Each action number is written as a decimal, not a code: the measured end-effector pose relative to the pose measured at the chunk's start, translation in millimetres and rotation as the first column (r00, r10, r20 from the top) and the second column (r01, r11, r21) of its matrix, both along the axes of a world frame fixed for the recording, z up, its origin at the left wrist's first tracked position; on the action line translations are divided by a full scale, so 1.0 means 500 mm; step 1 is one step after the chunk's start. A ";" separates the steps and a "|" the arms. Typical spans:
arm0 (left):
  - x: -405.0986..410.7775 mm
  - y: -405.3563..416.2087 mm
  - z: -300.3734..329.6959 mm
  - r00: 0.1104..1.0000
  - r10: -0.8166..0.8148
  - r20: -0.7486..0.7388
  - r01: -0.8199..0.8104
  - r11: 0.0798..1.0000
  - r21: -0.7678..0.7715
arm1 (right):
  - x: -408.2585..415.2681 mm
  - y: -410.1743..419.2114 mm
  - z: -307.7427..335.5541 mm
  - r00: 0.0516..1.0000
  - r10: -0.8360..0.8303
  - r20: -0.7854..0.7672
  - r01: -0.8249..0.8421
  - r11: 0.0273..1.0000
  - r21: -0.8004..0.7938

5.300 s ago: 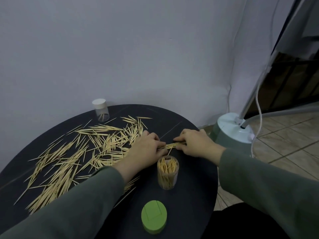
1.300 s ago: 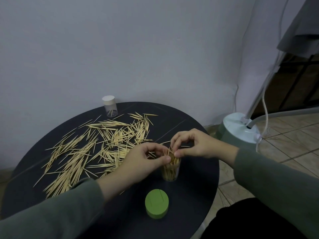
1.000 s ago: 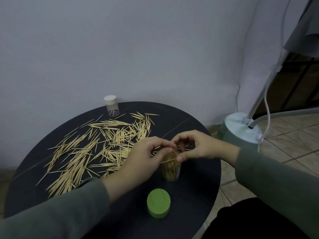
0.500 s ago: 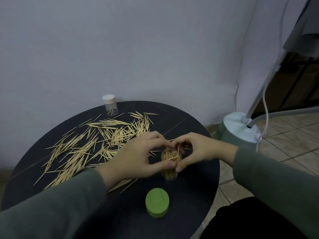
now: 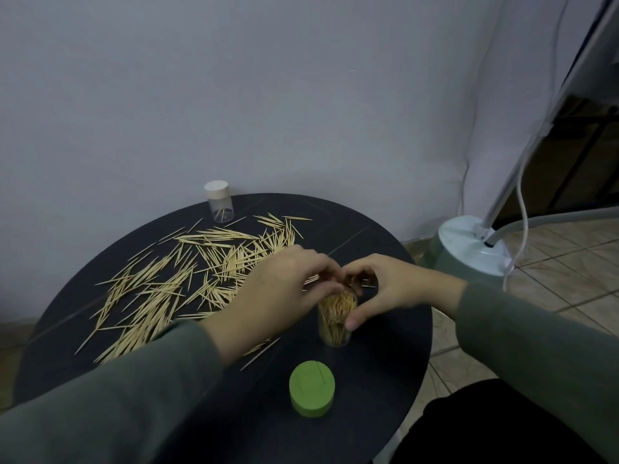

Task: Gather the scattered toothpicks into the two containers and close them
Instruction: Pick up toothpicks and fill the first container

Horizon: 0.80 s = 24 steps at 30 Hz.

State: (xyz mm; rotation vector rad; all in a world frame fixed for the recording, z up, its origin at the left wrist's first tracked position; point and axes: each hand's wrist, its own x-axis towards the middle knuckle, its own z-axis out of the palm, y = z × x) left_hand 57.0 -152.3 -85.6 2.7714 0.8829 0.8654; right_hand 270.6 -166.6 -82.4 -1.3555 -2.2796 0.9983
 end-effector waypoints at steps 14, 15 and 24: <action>-0.048 -0.019 -0.012 0.945 -0.082 -0.317 0.072 0.997 -0.042 | -0.001 0.005 -0.001 1.000 0.024 -0.001 -0.024 1.000 -0.012; -0.054 -0.021 -0.011 0.936 -0.064 -0.346 0.055 0.998 -0.038 | -0.001 0.006 -0.001 1.000 0.023 0.001 -0.023 1.000 -0.015; -0.050 -0.034 -0.006 0.921 0.095 -0.378 -0.039 0.987 0.154 | 0.002 0.007 -0.003 1.000 0.011 0.009 -0.011 1.000 -0.022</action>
